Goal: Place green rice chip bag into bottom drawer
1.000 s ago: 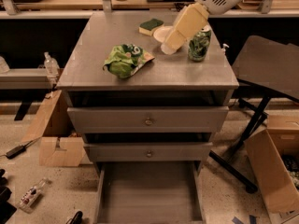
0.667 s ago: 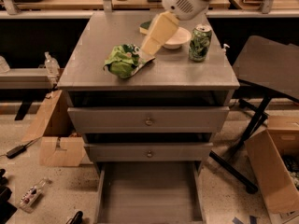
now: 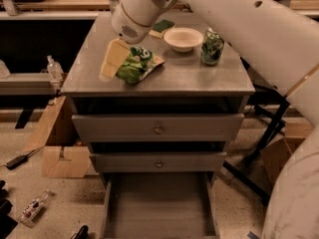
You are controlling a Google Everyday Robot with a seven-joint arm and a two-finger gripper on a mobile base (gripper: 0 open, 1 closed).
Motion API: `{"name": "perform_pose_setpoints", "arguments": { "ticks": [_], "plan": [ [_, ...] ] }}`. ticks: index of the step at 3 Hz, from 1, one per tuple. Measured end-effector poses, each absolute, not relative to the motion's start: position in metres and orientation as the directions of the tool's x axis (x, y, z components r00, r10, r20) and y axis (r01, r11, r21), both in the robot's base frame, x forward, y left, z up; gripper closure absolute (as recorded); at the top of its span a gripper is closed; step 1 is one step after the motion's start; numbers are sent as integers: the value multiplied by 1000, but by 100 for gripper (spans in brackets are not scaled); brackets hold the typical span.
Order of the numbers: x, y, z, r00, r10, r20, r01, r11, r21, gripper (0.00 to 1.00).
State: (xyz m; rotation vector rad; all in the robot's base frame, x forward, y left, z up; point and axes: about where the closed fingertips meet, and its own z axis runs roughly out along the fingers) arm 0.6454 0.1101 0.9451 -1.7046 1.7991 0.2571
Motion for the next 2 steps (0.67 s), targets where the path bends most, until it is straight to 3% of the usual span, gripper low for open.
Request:
{"name": "perform_pose_setpoints", "arguments": {
  "ticks": [2],
  "plan": [
    [666,108,927,50,-837,-545,-943,140,-302,0]
  ]
}}
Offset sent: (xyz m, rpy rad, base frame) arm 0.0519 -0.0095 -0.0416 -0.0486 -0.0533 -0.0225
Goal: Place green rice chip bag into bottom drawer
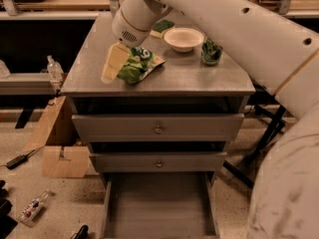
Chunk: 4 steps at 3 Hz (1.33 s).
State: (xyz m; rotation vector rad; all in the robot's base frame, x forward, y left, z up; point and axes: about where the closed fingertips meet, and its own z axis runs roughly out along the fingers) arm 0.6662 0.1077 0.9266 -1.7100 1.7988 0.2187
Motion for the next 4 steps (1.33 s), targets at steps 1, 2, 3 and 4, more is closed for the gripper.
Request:
{"name": "perform_pose_setpoints", "arguments": {
  "ticks": [1,2,3,4],
  "plan": [
    [706,91,907,77,-877,-473,-923,117,-367,0],
    [727,80,898,92,-898,-430,-912,98,-398,0],
    [729,80,875,92,-906,-412,-919,82,-385,19],
    [719,82,848,74,-916,-395,-935,74,-347,42]
  ]
}}
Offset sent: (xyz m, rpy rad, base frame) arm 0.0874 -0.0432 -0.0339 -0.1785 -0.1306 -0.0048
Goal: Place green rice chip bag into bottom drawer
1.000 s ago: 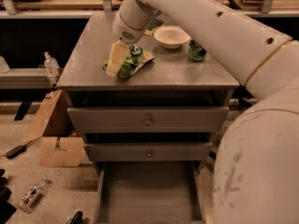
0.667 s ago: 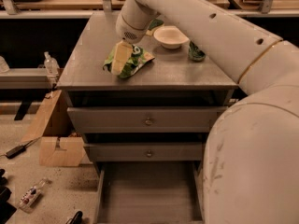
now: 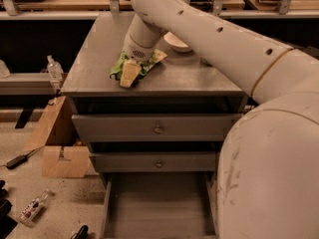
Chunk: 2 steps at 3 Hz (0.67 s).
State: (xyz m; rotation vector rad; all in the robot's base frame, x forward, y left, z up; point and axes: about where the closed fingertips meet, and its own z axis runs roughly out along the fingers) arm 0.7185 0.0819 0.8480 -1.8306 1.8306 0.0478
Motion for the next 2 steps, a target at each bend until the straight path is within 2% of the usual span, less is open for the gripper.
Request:
{"name": "perform_pose_setpoints", "arguments": {
  "ticks": [2],
  "plan": [
    [718,84,845,75,-916,-393,-937,70,-342,89]
  ]
}}
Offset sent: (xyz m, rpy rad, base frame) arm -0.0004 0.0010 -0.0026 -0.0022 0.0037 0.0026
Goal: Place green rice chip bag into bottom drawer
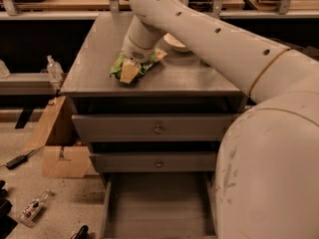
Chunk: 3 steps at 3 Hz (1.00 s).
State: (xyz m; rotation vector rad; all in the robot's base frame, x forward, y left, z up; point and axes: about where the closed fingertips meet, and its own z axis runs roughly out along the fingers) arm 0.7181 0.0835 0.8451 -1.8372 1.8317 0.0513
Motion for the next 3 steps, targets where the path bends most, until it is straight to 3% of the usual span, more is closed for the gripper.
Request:
{"name": "perform_pose_setpoints", "arguments": {
  "ticks": [1,3],
  "plan": [
    [718,84,845,75,-916,-393,-937,70,-342,100],
    [711,48,898,80,-857,-510,-911,144,-386,100]
  ]
}}
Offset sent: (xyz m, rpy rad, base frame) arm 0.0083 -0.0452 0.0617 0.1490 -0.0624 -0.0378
